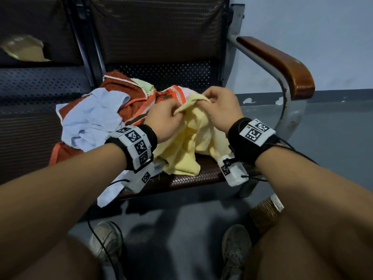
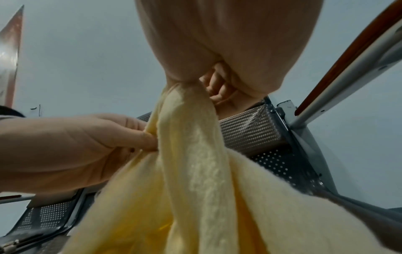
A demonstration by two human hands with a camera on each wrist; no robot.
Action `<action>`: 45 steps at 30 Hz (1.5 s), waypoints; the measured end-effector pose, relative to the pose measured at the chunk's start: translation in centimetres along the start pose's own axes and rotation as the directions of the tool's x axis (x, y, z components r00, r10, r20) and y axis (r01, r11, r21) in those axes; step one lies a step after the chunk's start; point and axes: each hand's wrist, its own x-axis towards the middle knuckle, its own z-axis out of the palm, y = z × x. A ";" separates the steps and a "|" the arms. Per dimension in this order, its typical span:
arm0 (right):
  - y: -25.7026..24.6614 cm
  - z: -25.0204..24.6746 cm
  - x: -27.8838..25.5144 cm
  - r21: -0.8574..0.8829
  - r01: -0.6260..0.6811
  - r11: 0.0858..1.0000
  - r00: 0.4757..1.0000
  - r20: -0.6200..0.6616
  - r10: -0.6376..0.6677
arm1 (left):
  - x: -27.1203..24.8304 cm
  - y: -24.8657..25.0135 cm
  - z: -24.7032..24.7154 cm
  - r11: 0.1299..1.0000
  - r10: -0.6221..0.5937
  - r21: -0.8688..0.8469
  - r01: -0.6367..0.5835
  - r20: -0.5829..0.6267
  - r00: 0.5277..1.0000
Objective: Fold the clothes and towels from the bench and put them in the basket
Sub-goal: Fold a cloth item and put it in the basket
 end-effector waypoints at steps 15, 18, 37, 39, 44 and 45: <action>-1.9 -1.1 -2.7 0.016 0.224 0.975 0.931 0.294 -0.218 | 1.9 0.5 -2.1 0.901 -0.408 -0.186 0.392 -0.061 0.911; -1.7 -1.3 -2.8 -0.232 0.309 0.922 0.887 0.420 -0.192 | 2.1 1.5 -2.0 0.760 -0.503 -0.524 0.384 -0.099 0.859; -2.6 -0.7 -2.4 -0.255 0.059 0.965 0.932 0.361 0.039 | 2.4 3.6 -2.6 0.502 -0.488 -0.826 0.257 -0.024 0.873; -3.2 0.2 -2.7 -0.268 0.091 0.959 0.889 0.456 0.043 | 2.5 4.2 -2.9 0.433 -0.475 -0.862 0.262 0.029 0.880; -2.8 1.7 -2.6 -0.544 0.185 0.818 0.794 0.573 0.202 | 2.3 4.5 -3.7 0.356 -0.437 -0.914 0.197 0.023 0.899; -2.6 1.9 -2.3 -0.571 0.164 0.804 0.800 0.554 0.230 | 2.2 4.4 -3.8 0.352 -0.432 -0.916 0.193 0.024 0.902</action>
